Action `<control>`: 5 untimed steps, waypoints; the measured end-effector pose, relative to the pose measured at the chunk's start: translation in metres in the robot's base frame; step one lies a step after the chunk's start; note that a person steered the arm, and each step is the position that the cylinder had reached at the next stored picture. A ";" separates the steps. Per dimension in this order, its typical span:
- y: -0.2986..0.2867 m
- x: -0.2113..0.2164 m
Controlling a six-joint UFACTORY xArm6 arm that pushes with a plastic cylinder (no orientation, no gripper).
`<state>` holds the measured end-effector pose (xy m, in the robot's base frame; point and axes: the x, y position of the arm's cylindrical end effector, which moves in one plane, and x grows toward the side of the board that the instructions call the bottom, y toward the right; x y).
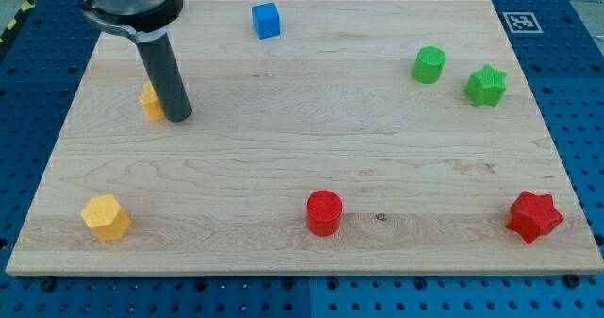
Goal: Point your arm at the blue cube
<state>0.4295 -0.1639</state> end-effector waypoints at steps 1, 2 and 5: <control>-0.003 -0.001; 0.034 0.002; 0.127 0.044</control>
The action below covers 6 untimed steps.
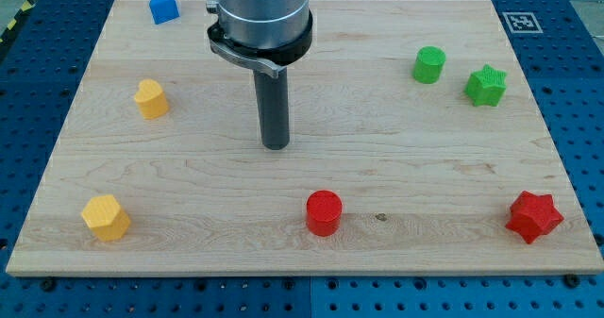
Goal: Point your arm at the blue cube
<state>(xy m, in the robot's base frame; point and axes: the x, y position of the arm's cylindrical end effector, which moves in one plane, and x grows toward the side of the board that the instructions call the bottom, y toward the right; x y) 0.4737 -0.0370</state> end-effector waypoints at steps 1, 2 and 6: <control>0.000 0.000; 0.005 -0.007; -0.059 -0.205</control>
